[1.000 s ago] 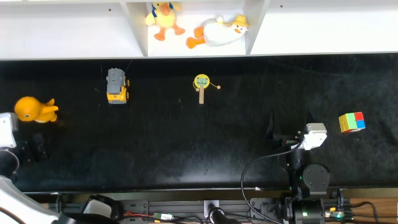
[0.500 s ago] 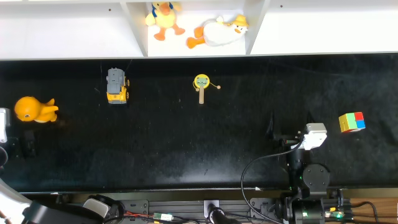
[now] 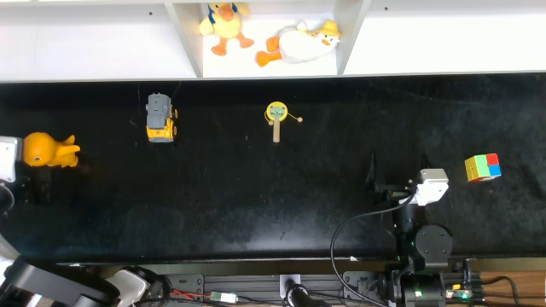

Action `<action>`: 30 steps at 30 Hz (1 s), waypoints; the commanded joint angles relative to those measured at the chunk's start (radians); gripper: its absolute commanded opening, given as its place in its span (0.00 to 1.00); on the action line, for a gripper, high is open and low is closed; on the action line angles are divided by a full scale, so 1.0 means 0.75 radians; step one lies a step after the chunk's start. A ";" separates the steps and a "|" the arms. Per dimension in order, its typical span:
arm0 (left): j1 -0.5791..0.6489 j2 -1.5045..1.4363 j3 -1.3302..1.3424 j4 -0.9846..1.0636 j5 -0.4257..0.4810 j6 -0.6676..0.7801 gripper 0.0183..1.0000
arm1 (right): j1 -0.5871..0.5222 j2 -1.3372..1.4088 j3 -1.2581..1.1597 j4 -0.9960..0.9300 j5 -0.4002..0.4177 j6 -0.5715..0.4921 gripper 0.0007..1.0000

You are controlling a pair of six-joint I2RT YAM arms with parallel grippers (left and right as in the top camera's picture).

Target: Store Toys

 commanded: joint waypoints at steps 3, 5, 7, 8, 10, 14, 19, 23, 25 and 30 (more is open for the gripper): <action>-0.017 0.003 0.039 0.004 0.066 0.033 1.00 | -0.003 -0.012 -0.013 0.007 -0.001 0.011 1.00; -0.017 0.003 0.039 0.004 0.066 0.028 1.00 | -0.003 -0.012 -0.013 0.007 -0.001 0.010 1.00; -0.017 0.003 0.039 0.014 0.065 0.027 1.00 | -0.003 -0.012 -0.013 0.007 -0.001 0.011 0.99; -0.017 0.003 0.039 0.022 0.065 0.015 1.00 | -0.003 -0.012 -0.013 0.007 -0.001 0.010 1.00; -0.017 0.003 0.039 0.060 0.054 -0.053 0.99 | -0.003 -0.012 -0.013 0.007 -0.001 0.010 1.00; -0.020 0.014 0.039 0.095 0.050 -0.083 0.99 | -0.003 -0.012 -0.013 0.007 -0.001 0.010 1.00; -0.022 0.060 0.039 0.097 0.050 -0.083 0.99 | -0.003 -0.012 -0.013 0.007 -0.001 0.010 0.99; -0.022 0.094 0.039 0.109 0.050 -0.082 0.98 | -0.003 -0.012 -0.013 0.007 -0.001 0.011 0.99; -0.022 0.095 0.039 0.119 0.052 -0.082 0.98 | -0.003 -0.012 -0.013 0.007 -0.001 0.010 0.99; -0.030 0.095 0.039 0.128 0.057 -0.083 0.98 | -0.003 -0.012 -0.013 0.007 -0.001 0.011 1.00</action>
